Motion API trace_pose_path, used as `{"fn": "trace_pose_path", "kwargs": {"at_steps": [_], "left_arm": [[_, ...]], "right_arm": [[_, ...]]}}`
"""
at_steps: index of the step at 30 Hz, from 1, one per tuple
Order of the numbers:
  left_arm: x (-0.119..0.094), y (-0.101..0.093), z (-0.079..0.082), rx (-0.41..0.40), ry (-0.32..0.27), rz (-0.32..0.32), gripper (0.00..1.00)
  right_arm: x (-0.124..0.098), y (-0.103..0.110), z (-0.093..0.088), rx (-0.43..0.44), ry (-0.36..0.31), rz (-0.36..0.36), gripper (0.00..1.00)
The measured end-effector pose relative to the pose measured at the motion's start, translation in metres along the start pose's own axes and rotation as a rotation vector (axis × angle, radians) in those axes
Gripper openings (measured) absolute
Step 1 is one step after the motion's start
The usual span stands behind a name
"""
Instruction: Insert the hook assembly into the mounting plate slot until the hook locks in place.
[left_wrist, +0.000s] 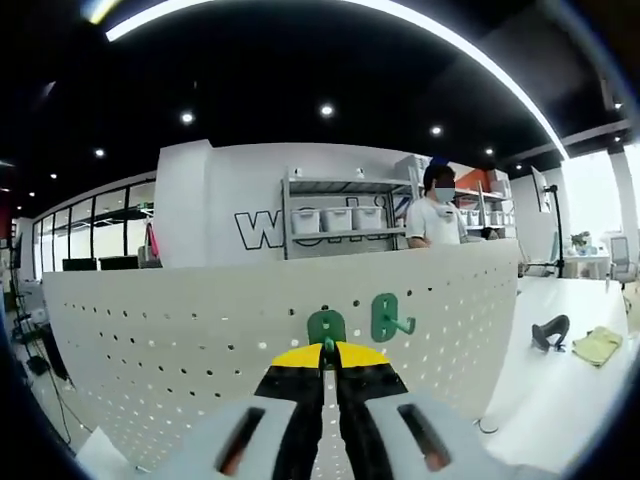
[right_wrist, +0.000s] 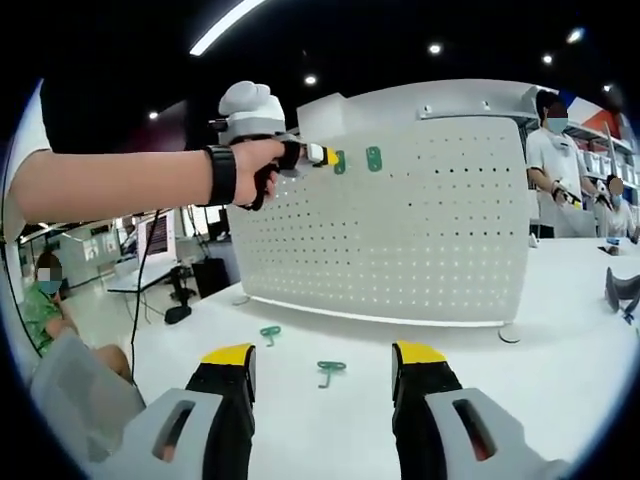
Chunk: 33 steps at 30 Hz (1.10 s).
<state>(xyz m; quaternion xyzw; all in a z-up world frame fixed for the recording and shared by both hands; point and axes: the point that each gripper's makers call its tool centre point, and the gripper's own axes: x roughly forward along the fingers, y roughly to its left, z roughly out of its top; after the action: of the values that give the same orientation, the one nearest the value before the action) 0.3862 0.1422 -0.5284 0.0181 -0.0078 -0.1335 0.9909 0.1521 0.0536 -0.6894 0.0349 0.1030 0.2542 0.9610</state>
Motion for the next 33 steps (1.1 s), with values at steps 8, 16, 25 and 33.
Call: {"fn": "trace_pose_path", "kwargs": {"at_steps": [8, 16, 25, 33], "left_arm": [[0.008, -0.002, 0.005, 0.012, 0.0, 0.003, 0.03], [0.014, 0.001, 0.005, 0.012, 0.007, 0.02, 0.03], [0.019, 0.002, 0.002, 0.003, 0.017, 0.032, 0.03], [0.023, 0.003, -0.001, -0.003, 0.026, 0.058, 0.03]], "right_arm": [[-0.003, -0.005, 0.0, 0.01, -0.004, -0.01, 0.55], [-0.004, -0.005, -0.001, 0.02, -0.005, -0.01, 0.55], [-0.009, -0.008, -0.005, 0.039, -0.004, -0.021, 0.55], [-0.011, -0.01, -0.006, 0.057, -0.009, -0.033, 0.55]]}}
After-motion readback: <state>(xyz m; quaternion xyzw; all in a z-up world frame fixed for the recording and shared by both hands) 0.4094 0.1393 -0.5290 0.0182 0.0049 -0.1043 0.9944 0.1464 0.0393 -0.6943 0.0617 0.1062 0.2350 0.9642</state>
